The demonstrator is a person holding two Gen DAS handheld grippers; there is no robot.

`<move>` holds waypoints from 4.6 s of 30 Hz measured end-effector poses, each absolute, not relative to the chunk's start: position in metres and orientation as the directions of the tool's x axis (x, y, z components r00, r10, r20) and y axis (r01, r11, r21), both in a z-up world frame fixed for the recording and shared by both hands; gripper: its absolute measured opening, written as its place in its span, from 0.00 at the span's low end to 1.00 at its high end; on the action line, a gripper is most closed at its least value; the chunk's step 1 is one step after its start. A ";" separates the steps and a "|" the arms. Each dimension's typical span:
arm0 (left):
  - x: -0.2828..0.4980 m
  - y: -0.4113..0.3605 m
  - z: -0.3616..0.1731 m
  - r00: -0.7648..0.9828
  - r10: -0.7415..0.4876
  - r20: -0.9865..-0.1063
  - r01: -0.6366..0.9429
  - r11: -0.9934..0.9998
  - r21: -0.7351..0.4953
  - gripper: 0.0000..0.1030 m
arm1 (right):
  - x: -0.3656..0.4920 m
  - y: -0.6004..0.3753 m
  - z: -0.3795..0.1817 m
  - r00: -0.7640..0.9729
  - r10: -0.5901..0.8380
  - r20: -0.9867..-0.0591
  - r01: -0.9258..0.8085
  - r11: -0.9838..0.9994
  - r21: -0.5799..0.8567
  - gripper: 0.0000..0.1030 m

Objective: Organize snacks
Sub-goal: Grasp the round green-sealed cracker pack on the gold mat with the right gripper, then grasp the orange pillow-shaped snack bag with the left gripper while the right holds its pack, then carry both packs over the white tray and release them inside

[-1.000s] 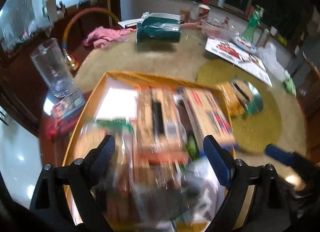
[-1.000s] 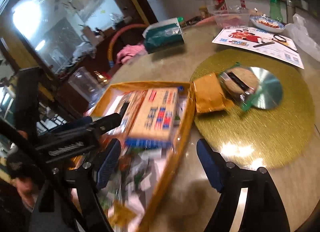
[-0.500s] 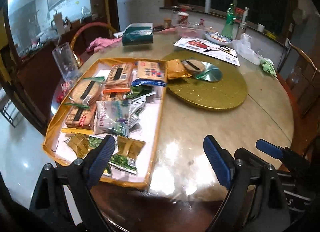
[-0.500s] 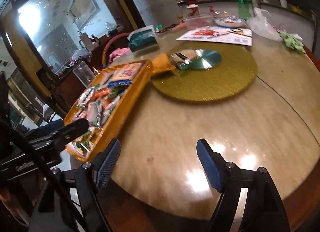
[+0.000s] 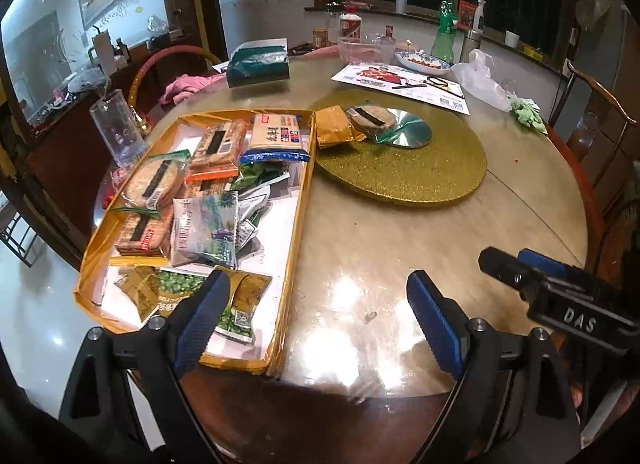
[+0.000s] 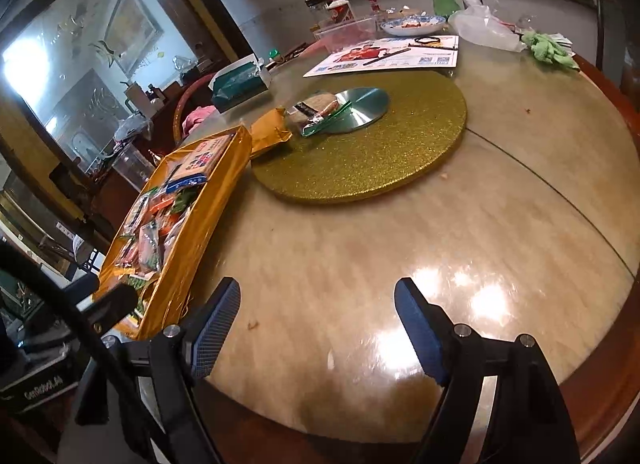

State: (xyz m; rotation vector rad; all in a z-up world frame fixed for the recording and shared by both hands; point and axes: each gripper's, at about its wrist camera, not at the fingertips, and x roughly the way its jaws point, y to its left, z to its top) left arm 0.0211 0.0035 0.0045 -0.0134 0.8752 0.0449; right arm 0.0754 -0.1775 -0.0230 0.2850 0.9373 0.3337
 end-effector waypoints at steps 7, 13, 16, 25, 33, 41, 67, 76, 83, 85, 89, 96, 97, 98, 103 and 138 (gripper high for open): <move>0.032 0.012 -0.013 0.606 -0.021 -0.795 -0.010 0.999 -0.035 0.87 | 0.116 -0.178 -0.041 0.512 0.374 -0.773 -0.134 0.924 0.358 0.77; 0.038 0.016 -0.014 0.611 -0.077 -0.788 0.011 0.996 -0.089 0.87 | 0.173 -0.179 -0.052 0.473 0.399 -0.786 -0.136 0.914 0.382 0.77; 0.042 0.019 -0.013 0.607 -0.102 -0.788 0.016 0.993 -0.116 0.87 | 0.208 -0.170 -0.054 0.465 0.397 -0.791 -0.181 0.917 0.354 0.77; 0.044 0.025 -0.011 0.602 -0.099 -0.792 0.001 0.992 -0.124 0.87 | 0.304 -0.151 -0.053 0.430 0.433 -0.792 -0.267 0.899 0.347 0.77; 0.048 0.031 -0.012 0.595 -0.093 -0.798 -0.019 0.991 -0.129 0.87 | 0.345 -0.107 -0.055 0.405 0.389 -0.827 -0.420 0.883 0.210 0.77; 0.049 0.034 -0.008 0.604 -0.082 -0.793 -0.025 0.992 -0.122 0.87 | 0.339 -0.088 -0.063 0.416 0.338 -0.844 -0.465 0.877 0.122 0.78; 0.094 -0.026 0.000 0.606 -0.083 -0.791 0.149 0.989 0.010 0.87 | 0.129 -0.201 -0.062 0.526 0.126 -0.841 -0.149 0.987 0.055 0.73; 0.213 -0.055 -0.020 0.467 -0.113 -0.877 0.359 0.931 0.071 0.77 | 0.090 -0.199 -0.063 0.569 0.110 -0.815 -0.103 0.993 0.062 0.73; 0.272 -0.047 -0.032 0.414 -0.090 -0.906 0.358 0.931 0.071 0.76 | 0.087 -0.203 -0.064 0.585 0.128 -0.801 -0.109 0.991 0.079 0.73; 0.280 -0.049 -0.040 0.388 -0.087 -0.918 0.366 0.928 0.066 0.76 | 0.085 -0.203 -0.064 0.587 0.135 -0.798 -0.110 0.990 0.086 0.73; 0.291 -0.052 -0.051 0.354 -0.088 -0.931 0.366 0.929 0.051 0.72 | 0.083 -0.206 -0.065 0.593 0.150 -0.791 -0.105 0.989 0.108 0.73; 0.269 -0.057 -0.054 0.351 -0.085 -0.932 0.387 0.920 0.062 0.56 | 0.083 -0.209 -0.064 0.595 0.165 -0.787 -0.101 0.986 0.131 0.73; 0.261 -0.059 -0.054 0.359 -0.075 -0.930 0.386 0.919 0.075 0.46 | 0.083 -0.209 -0.064 0.594 0.166 -0.787 -0.100 0.986 0.132 0.73; 0.254 -0.060 -0.055 0.356 -0.071 -0.932 0.378 0.923 0.074 0.43 | 0.083 -0.208 -0.064 0.594 0.166 -0.787 -0.099 0.986 0.133 0.73; 0.212 -0.069 -0.056 0.350 -0.122 -0.929 0.392 0.920 0.028 0.39 | 0.078 -0.210 -0.064 0.594 0.172 -0.786 -0.103 0.985 0.137 0.73; 0.044 -0.058 -0.059 0.473 -0.126 -0.872 0.227 0.974 -0.018 0.49 | 0.050 -0.205 -0.064 0.585 0.185 -0.790 -0.179 0.979 0.096 0.73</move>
